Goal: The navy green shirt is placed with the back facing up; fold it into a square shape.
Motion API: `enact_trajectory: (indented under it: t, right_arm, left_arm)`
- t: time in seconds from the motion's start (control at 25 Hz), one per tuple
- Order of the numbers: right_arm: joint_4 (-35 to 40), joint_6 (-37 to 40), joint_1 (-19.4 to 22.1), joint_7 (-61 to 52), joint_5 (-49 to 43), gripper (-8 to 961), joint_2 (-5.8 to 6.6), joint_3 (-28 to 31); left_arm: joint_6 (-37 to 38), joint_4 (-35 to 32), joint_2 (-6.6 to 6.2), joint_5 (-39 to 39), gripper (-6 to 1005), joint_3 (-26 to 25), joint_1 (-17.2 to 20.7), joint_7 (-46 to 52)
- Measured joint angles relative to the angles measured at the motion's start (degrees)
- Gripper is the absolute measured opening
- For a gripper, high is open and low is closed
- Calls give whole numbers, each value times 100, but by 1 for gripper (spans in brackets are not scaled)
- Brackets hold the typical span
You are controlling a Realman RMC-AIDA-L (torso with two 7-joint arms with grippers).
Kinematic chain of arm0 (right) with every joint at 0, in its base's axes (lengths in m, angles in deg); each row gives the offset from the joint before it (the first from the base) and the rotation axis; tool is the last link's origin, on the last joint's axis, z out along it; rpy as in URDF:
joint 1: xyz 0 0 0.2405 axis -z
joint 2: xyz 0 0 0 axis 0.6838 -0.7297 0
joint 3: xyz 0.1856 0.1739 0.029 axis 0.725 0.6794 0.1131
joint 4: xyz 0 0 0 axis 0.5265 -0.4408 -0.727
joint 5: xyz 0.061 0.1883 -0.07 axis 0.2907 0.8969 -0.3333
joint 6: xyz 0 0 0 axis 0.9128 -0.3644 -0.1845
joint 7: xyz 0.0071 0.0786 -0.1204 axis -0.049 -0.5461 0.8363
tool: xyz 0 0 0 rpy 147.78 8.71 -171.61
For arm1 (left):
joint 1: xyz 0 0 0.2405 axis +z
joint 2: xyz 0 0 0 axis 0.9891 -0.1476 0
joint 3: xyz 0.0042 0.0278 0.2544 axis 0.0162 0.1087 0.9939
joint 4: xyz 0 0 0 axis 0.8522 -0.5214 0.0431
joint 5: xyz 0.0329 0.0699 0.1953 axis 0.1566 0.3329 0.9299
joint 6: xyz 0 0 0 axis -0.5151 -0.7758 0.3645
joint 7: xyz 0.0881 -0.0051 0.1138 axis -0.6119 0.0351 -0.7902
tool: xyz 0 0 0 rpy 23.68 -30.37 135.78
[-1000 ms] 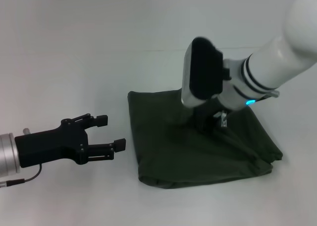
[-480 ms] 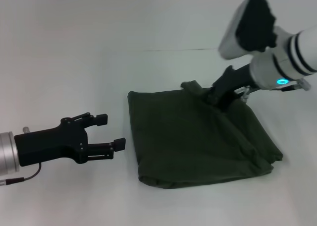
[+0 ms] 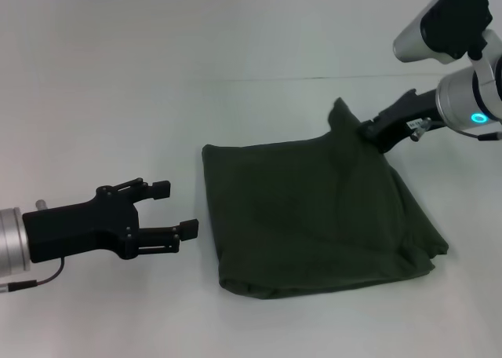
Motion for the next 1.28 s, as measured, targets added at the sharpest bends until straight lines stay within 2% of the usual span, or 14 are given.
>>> enact_trajectory:
  t: [0.28, 0.44, 0.6, 0.76, 0.92, 1.04, 1.12, 1.16, 1.2, 1.28]
  right_arm:
    - [-296, -456, -66, -451, -464, 21, -16, -14]
    - [-298, -414, -66, -723, -493, 23, 49, 16]
    - [-318, -411, -57, -974, -595, 167, 126, 12]
    - [-279, -615, -17, -1172, -641, 286, 125, 74]
    - [-162, -775, 41, -994, -160, 379, 117, 532]
    - [-72, -513, 225, -182, 800, 449, 159, 969]
    - [-34, -177, 393, 435, 1489, 496, 230, 1159]
    - [-78, 223, 587, 1112, 2111, 740, 342, 1315]
    - [-78, 223, 587, 1112, 2111, 753, 342, 1315]
    - [-205, 575, 775, 1797, 2525, 778, 438, 1433]
  left_arm:
    - [9, -6, -2, 12, 950, -4, 18, 4]
    - [17, -6, -2, 13, 949, -5, 24, 7]
    - [33, -6, -2, 13, 949, -7, 13, 52]
    - [43, -1, -3, -17, 950, -19, -6, 151]
    - [102, 31, -20, -195, 950, -26, -127, 720]
    - [-16, 104, -50, -241, 950, -21, -373, 1729]
    - [-150, 226, -106, -226, 950, 7, -571, 2553]
    - [-223, 307, -147, -214, 950, 48, -687, 3017]
    - [-318, 376, -183, -199, 949, 99, -775, 3404]
    - [-616, 502, -258, -133, 949, 225, -930, 4296]
